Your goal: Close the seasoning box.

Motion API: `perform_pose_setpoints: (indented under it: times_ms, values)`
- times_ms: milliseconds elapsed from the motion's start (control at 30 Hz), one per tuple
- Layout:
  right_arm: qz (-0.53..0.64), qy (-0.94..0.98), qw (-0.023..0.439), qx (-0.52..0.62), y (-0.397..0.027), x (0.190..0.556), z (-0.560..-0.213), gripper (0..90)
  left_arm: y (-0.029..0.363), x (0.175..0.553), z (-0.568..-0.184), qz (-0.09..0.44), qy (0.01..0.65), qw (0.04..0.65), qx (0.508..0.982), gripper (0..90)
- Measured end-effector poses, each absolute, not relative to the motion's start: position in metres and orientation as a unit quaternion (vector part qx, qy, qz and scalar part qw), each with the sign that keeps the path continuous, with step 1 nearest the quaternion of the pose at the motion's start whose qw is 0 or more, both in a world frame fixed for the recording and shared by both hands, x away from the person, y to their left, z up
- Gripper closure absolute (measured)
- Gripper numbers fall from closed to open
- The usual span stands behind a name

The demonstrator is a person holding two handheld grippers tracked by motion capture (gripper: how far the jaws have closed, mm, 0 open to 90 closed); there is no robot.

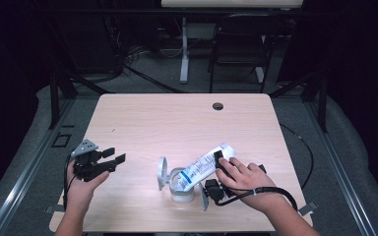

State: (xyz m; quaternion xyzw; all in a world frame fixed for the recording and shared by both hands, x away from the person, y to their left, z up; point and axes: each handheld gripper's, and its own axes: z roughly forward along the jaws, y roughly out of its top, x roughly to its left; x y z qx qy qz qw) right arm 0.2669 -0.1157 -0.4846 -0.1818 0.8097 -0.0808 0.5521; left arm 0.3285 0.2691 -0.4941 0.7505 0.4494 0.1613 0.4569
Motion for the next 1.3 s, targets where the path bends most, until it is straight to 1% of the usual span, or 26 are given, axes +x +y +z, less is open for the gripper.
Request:
perform_pose_setpoints:
  times_ms: [1300]
  values:
    - [-0.090, 0.804, 0.554, -0.197, -0.1155, 0.2653, -0.4857, 62.9, 0.2695, 0.3289, -0.4947, 0.161, 0.449, 0.456, 0.751, 44.4]
